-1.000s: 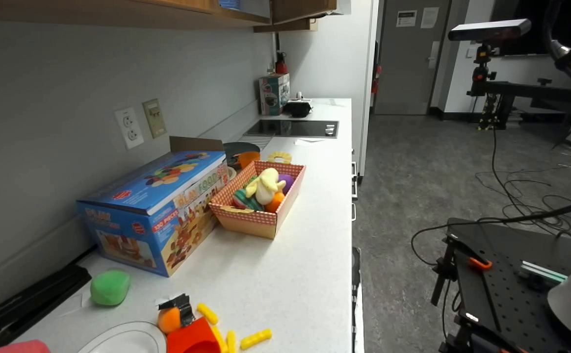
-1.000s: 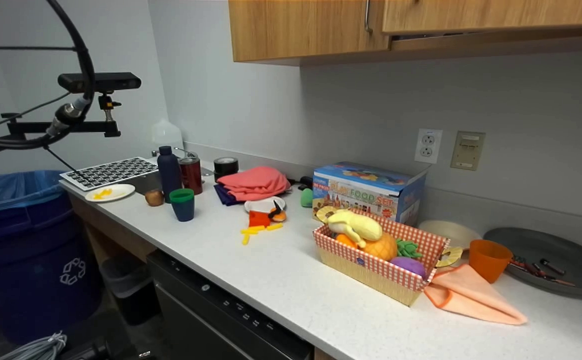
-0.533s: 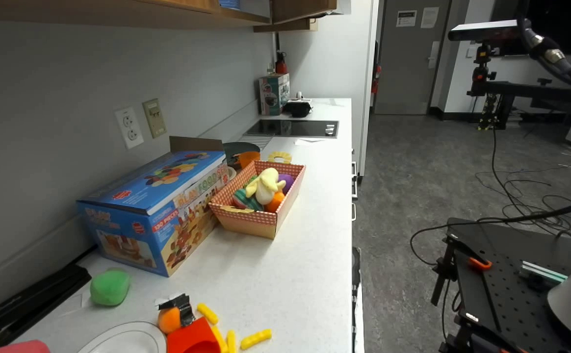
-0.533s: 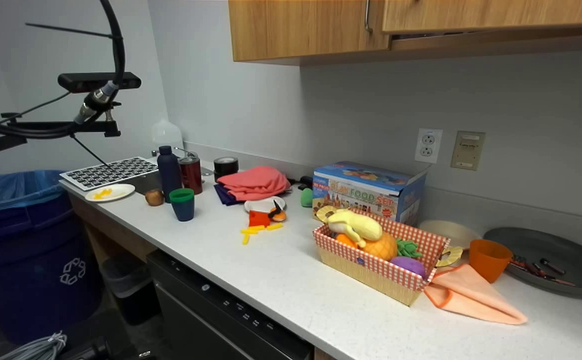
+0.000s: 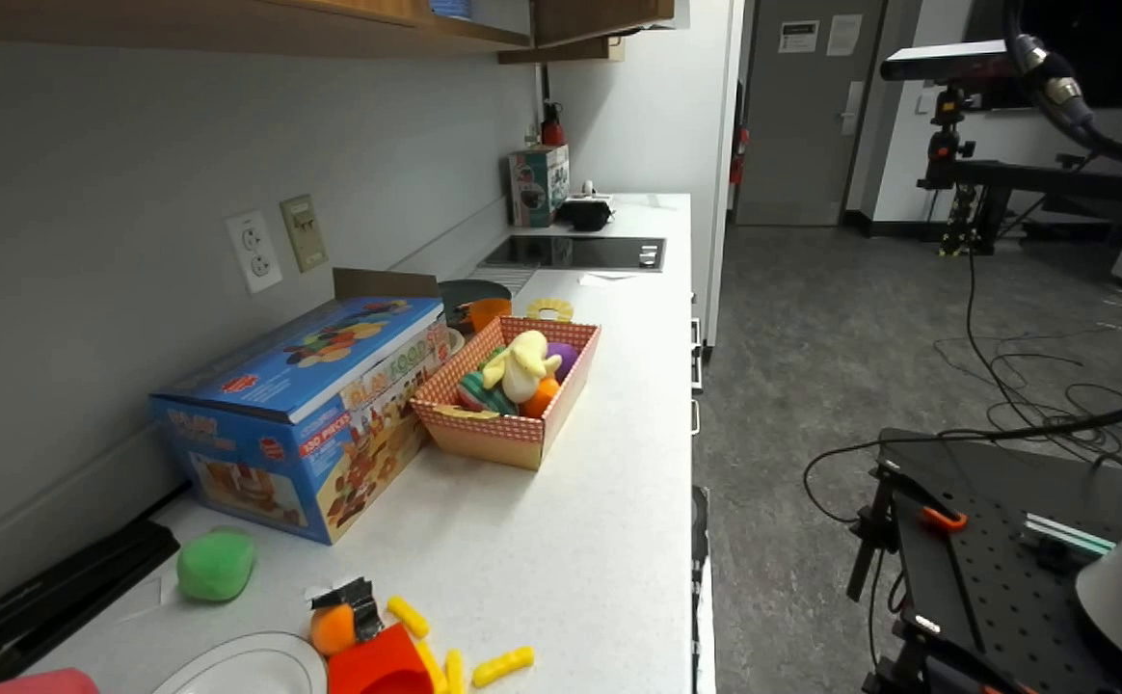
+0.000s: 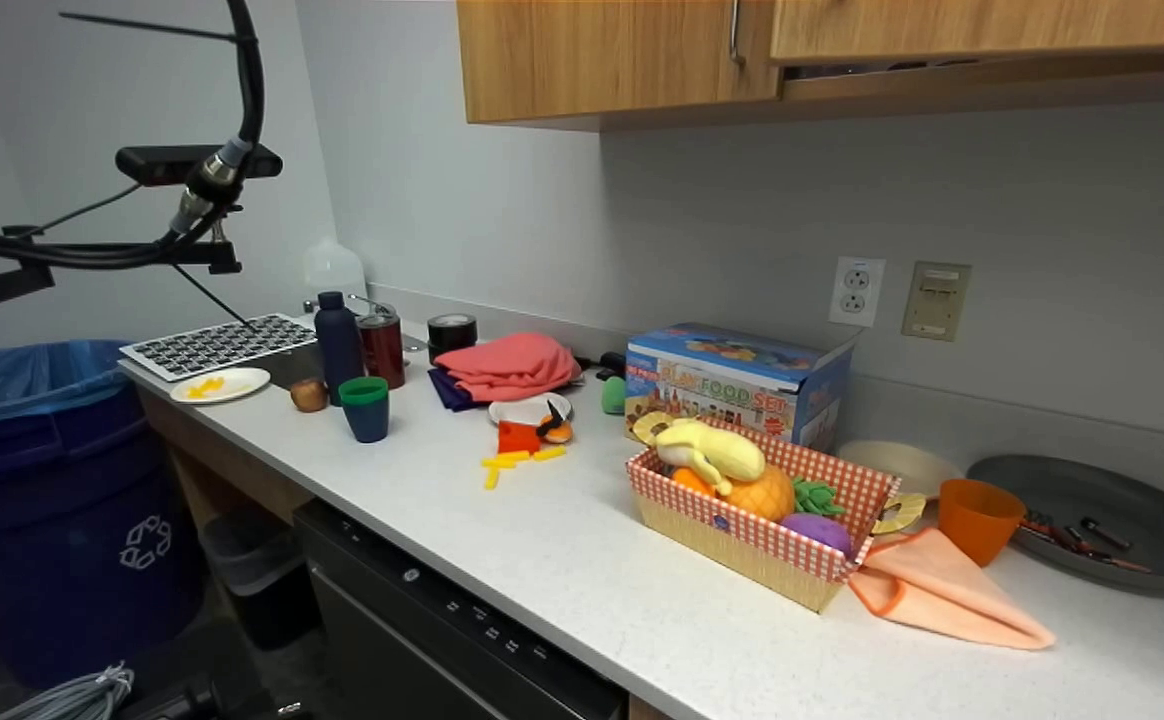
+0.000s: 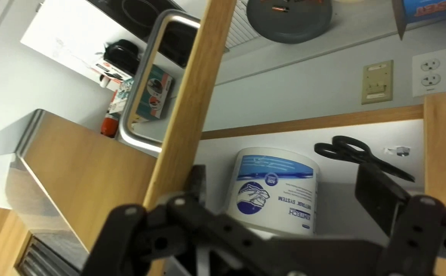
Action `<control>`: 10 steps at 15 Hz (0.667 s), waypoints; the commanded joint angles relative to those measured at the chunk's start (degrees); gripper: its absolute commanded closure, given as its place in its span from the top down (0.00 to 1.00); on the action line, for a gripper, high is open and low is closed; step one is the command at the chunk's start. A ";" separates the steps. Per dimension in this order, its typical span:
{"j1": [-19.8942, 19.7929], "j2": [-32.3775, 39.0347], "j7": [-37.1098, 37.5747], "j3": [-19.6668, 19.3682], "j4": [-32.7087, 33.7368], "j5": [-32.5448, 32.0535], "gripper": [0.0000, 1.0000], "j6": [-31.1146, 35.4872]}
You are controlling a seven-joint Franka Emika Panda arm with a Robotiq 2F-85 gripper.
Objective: Close the left door of the open upper cabinet then open the right door
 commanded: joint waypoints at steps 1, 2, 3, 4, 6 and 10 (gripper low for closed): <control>-1.48 -0.62 4.03 -0.15 -0.39 -4.96 1.00 -7.82; -1.46 -0.89 5.54 -0.67 -0.87 -6.41 1.00 -9.61; -1.17 -1.26 6.29 -1.70 -1.59 -6.69 1.00 -11.33; -1.40 -1.60 8.20 -2.40 -2.43 -8.07 1.00 -12.72; -2.03 -2.39 12.54 -4.22 -4.54 -11.63 1.00 -13.71; -3.17 -3.69 21.85 -8.43 -8.54 -17.69 1.00 -15.50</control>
